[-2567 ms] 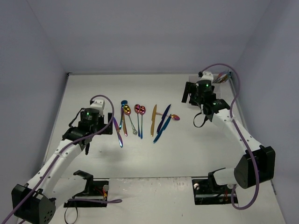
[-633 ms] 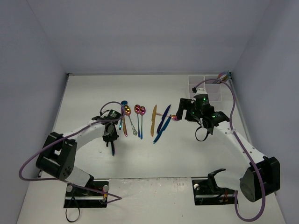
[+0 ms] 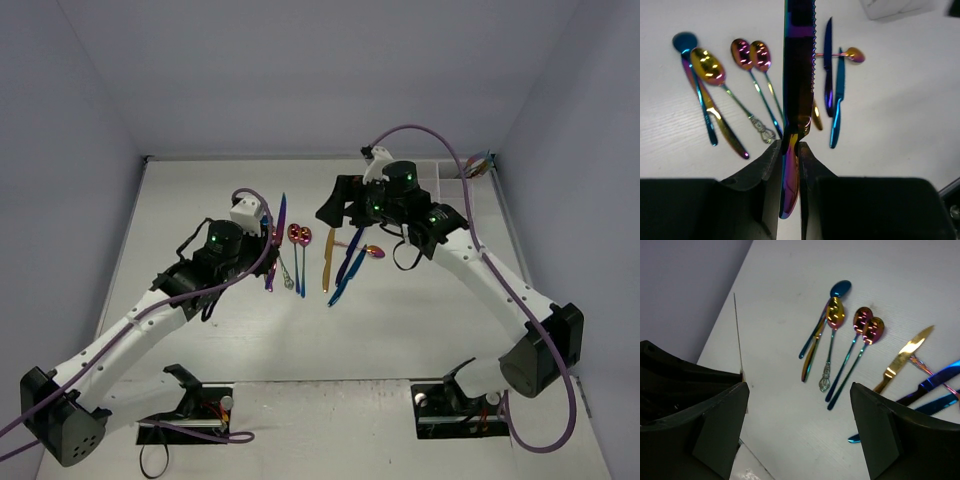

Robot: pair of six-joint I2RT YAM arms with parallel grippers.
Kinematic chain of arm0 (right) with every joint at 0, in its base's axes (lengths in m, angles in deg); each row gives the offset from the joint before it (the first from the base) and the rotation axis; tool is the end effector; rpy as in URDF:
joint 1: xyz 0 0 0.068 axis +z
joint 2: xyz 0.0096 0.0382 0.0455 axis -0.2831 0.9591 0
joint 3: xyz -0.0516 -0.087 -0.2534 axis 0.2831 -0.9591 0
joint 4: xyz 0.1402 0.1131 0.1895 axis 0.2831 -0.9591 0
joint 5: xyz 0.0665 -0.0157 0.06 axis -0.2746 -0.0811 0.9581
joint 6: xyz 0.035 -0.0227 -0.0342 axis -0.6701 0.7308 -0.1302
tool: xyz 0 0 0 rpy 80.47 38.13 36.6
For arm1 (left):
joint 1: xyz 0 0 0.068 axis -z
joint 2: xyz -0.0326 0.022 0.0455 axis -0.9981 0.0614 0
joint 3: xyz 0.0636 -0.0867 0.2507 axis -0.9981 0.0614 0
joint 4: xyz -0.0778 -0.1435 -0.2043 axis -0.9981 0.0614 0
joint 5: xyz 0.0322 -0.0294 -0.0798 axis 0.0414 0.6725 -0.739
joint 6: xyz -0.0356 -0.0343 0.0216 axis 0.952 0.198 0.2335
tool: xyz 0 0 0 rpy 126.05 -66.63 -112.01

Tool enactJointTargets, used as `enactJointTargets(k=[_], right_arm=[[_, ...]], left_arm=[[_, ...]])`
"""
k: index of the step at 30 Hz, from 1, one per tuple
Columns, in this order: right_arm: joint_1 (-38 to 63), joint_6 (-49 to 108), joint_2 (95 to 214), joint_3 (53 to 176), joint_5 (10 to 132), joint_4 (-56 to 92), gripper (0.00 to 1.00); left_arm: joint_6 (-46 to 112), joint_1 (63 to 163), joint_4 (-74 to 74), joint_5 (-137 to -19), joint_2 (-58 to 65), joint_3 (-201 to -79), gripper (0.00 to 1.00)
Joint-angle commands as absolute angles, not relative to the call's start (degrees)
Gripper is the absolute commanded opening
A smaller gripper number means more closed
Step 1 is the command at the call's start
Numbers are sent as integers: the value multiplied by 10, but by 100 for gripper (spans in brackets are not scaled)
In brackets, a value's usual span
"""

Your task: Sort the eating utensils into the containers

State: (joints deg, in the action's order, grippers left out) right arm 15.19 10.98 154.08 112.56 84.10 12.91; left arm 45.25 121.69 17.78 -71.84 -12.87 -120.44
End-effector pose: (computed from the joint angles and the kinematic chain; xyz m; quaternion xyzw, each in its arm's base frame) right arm 0.2751 0.1846 0.3831 -0.1556 0.7566 0.4216 0.4749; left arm 0.1915 -0.1368 0.3307 0.0915 0.8245 -0.2889 0.4779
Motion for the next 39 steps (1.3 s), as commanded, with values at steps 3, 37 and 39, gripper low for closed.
enactJointTargets(k=[3, 37, 39], right_arm=[[188, 75, 1586, 1186, 850, 208, 78], [203, 120, 1614, 1183, 807, 232, 0], [195, 136, 1610, 1184, 796, 229, 0]], left_arm=[[427, 1239, 88, -751, -119, -1270, 0], [386, 1275, 86, -680, -54, -1293, 13], [390, 1273, 94, -653, -52, -1284, 28]])
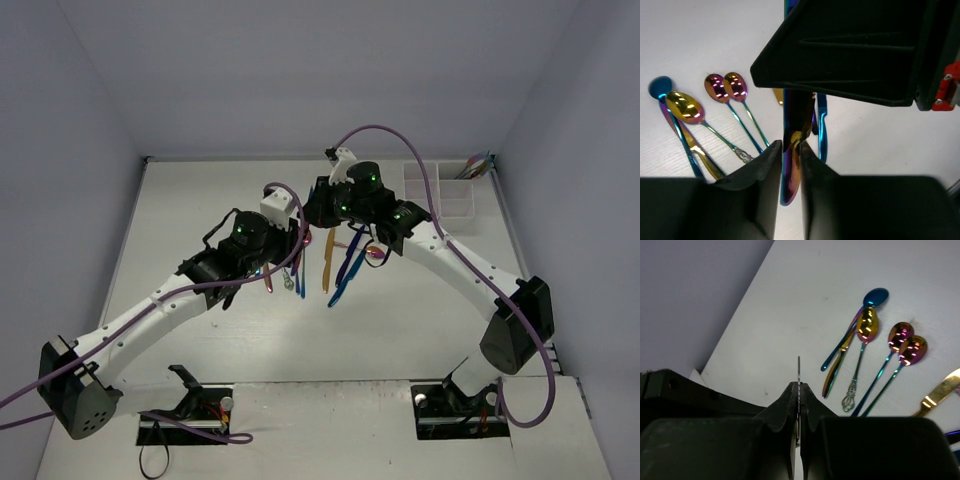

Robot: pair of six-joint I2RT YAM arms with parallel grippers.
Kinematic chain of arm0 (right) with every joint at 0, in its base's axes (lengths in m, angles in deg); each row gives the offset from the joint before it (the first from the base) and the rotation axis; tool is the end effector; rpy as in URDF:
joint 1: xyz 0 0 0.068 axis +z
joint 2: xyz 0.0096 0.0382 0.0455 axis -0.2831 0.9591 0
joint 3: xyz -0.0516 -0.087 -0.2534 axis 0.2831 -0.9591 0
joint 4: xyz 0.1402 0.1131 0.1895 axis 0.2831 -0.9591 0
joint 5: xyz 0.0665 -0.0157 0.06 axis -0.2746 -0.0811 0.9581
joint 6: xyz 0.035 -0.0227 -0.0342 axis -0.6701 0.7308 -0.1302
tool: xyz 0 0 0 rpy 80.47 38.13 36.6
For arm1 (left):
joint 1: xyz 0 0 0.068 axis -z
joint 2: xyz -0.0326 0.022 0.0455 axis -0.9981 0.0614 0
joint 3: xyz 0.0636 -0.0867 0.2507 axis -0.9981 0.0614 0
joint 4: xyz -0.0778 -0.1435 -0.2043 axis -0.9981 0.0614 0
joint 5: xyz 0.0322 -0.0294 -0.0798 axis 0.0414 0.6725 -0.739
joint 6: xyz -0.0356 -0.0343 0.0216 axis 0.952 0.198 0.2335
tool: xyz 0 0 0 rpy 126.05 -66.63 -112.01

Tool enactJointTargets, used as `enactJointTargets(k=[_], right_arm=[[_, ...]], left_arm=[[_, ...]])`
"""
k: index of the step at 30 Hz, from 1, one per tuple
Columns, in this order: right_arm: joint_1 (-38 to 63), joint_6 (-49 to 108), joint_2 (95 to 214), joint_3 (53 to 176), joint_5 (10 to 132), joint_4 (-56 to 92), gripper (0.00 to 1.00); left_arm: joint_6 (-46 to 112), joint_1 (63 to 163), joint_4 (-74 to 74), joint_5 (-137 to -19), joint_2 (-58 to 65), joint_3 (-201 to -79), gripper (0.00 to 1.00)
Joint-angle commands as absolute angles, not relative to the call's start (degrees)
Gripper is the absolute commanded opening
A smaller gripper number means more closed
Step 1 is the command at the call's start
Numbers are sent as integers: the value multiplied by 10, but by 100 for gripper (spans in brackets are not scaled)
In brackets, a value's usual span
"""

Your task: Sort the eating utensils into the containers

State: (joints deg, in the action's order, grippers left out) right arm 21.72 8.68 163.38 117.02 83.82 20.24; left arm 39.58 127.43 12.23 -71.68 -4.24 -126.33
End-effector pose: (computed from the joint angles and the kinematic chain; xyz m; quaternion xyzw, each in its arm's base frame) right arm 0.2881 0.2426 0.3701 -0.1837 0.7370 0.4624 0.4575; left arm 0.2061 -0.1805 0.3416 0.1698 0.7977 -0.2980 0.4960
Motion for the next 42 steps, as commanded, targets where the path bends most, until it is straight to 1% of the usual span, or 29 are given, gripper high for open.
enactJointTargets(k=[1, 3, 5, 7, 8, 11, 13, 16, 17, 21, 26, 31, 42], right_arm=[[188, 149, 1608, 1187, 788, 227, 0], [171, 174, 1606, 1195, 769, 222, 0], [143, 192, 1605, 1209, 753, 220, 0], [122, 228, 1606, 1223, 733, 218, 0], [112, 242, 1607, 1231, 723, 217, 0], [78, 323, 1615, 1278, 629, 217, 0], [70, 386, 1628, 1307, 570, 218, 0], [51, 462, 1652, 1344, 526, 224, 0], [44, 474, 1659, 1351, 521, 228, 0], [16, 522, 1692, 1357, 505, 283, 0], [-10, 551, 1736, 1361, 486, 344, 0], [-30, 560, 1772, 1361, 484, 374, 0], [-48, 558, 1815, 1285, 487, 477, 0]], left_arm=[[393, 1273, 101, -637, -52, -1280, 35], [401, 1273, 114, -608, -52, -1272, 52], [411, 1271, 126, -587, -56, -1266, 66], [418, 1269, 138, -566, -59, -1260, 75], [421, 1266, 155, -542, -61, -1258, 81], [442, 1240, 210, -514, -61, -1260, 88], [457, 1202, 252, -525, -58, -1261, 90], [472, 1132, 292, -566, -52, -1256, 91], [473, 1102, 298, -589, -51, -1249, 92], [466, 1060, 309, -620, -57, -1227, 92], [459, 1051, 309, -625, -57, -1198, 92], [462, 1051, 309, -628, -59, -1183, 92], [477, 1051, 314, -644, -90, -1164, 92]])
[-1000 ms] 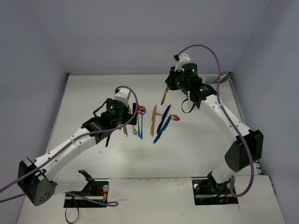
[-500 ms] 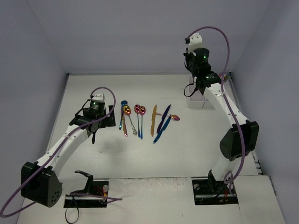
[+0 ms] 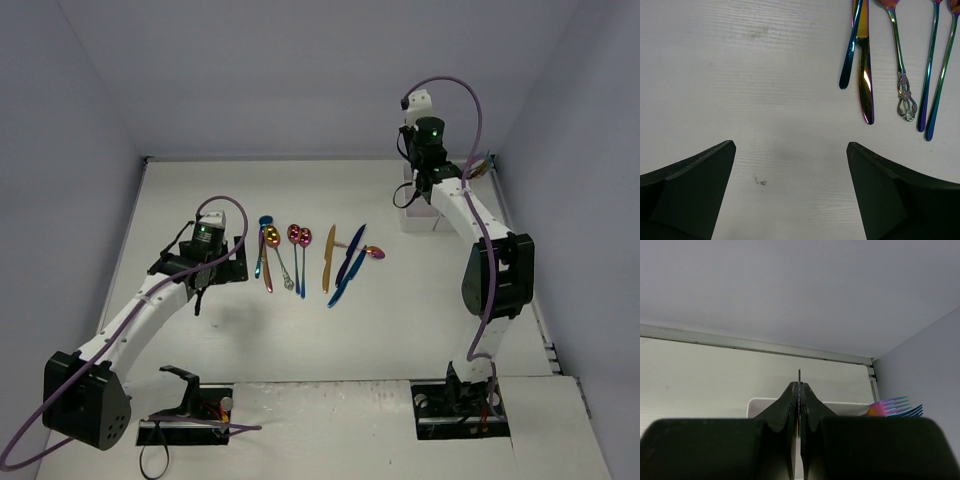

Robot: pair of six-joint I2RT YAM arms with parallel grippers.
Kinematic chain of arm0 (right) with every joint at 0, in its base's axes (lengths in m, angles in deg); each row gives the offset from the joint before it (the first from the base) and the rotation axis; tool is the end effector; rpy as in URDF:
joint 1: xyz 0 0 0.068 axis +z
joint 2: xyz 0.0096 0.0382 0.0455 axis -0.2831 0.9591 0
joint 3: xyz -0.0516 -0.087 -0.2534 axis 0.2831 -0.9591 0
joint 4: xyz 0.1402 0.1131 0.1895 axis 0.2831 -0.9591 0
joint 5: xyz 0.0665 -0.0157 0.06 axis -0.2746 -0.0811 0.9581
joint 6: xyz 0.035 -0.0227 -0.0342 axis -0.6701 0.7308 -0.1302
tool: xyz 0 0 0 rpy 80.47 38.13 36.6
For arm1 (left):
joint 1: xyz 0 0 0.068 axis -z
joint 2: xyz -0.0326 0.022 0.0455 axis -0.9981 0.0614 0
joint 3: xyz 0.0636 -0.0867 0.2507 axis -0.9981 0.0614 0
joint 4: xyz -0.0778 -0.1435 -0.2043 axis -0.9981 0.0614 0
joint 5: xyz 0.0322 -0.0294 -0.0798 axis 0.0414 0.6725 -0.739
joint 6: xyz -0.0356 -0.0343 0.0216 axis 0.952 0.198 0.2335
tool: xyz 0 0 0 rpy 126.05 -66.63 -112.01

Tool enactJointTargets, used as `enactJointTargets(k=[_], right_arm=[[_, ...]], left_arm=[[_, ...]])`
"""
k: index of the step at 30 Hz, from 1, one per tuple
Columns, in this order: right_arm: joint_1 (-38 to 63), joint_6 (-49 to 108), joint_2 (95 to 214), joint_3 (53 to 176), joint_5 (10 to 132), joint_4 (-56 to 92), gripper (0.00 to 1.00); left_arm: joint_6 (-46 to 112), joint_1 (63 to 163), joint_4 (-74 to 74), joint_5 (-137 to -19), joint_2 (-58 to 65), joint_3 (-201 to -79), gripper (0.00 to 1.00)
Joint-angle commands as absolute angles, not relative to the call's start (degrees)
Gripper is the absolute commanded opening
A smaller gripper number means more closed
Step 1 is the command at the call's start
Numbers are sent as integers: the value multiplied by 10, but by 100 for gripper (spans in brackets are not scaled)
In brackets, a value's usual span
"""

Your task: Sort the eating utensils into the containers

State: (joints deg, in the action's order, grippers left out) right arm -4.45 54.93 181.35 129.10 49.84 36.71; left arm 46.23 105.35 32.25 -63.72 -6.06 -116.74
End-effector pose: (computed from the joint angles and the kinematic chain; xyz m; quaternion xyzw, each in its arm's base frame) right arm 0.4521 0.0878 0.3515 -0.1035 0.6928 -0.1191 0.7037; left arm 0.2262 -0.0734 0.2602 -0.0684 0.9271 -0.0910 0.3570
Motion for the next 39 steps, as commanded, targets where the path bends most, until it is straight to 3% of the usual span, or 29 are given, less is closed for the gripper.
enactJointTargets(k=[1, 7, 11, 13, 15, 18, 28, 31, 39], right_arm=[[-48, 554, 1820, 1277, 490, 483, 0], [-49, 534, 1840, 1253, 489, 485, 1], [-48, 527, 1847, 1244, 485, 481, 11], [-45, 521, 1844, 1245, 481, 465, 20], [-41, 517, 1839, 1240, 481, 459, 37], [-35, 502, 1811, 1233, 482, 434, 49], [-5, 401, 1634, 1151, 526, 339, 77], [8, 368, 1582, 1114, 527, 315, 79], [16, 252, 1437, 997, 547, 267, 81]], left_arm=[[479, 1051, 314, -647, -95, -1162, 92], [494, 1052, 314, -664, -108, -1150, 92], [507, 1052, 318, -669, -107, -1148, 92], [520, 1052, 324, -669, -107, -1147, 92], [531, 1052, 325, -671, -108, -1147, 92], [545, 1052, 325, -677, -103, -1148, 92], [581, 1082, 323, -670, -50, -1181, 92], [589, 1112, 323, -650, -24, -1204, 91], [600, 1168, 324, -606, 100, -1275, 73]])
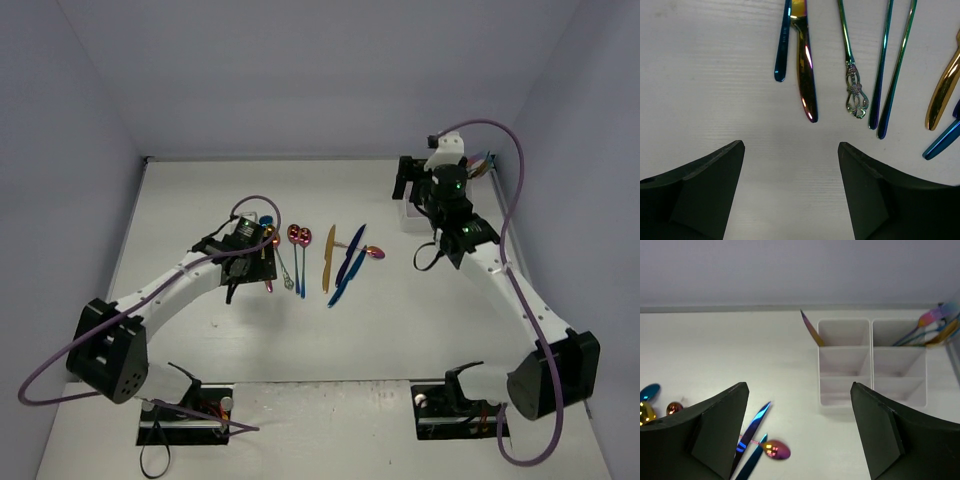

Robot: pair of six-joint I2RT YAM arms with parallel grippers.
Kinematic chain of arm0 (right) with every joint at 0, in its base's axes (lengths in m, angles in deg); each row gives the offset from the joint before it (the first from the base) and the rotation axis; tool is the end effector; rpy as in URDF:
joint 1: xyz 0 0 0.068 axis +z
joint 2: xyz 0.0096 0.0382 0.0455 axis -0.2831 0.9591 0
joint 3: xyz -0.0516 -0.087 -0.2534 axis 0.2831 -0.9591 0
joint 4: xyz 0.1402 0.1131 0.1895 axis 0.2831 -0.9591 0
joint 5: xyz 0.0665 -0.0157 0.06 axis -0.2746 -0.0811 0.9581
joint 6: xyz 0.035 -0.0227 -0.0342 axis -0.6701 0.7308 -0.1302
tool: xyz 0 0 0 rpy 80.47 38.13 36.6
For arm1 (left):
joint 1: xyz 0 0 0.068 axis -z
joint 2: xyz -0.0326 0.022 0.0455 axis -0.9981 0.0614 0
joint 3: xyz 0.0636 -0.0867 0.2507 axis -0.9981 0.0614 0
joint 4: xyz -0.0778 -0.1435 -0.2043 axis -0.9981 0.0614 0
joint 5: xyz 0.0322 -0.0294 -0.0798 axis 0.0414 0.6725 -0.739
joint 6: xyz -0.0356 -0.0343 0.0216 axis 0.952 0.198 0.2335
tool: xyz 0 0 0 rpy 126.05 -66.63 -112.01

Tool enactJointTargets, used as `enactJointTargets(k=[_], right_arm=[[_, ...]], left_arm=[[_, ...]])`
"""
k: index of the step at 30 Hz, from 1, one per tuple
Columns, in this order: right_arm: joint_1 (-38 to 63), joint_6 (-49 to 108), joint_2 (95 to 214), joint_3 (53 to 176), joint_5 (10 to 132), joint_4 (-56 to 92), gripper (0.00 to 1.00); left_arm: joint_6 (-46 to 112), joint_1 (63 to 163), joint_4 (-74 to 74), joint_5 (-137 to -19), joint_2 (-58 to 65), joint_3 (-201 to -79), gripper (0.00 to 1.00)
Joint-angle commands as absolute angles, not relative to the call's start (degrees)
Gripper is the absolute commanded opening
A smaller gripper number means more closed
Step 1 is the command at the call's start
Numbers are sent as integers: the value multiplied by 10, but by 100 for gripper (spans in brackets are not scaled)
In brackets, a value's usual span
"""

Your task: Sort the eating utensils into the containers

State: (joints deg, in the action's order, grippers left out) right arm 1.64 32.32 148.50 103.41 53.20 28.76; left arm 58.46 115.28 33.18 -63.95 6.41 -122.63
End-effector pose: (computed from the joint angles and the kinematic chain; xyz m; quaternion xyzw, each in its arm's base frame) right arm 0.2981 0.0910 0.3847 -0.0248 0.7048 0.0781 0.7047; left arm 0.2453 -0.1308 0.2401 -0.0848 0.9478 -0.1250 0.2808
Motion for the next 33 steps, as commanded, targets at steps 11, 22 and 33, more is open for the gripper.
enactJointTargets(k=[11, 22, 33], right_arm=[[17, 233, 1311, 918, 559, 189, 81], [16, 229, 1272, 897, 559, 162, 82], [16, 230, 1279, 896, 558, 158, 82]], left_arm=[[604, 1168, 327, -612, 252, -1366, 45], [614, 1144, 346, -618, 324, -1411, 39], [596, 1130, 345, -619, 376, -1444, 38]])
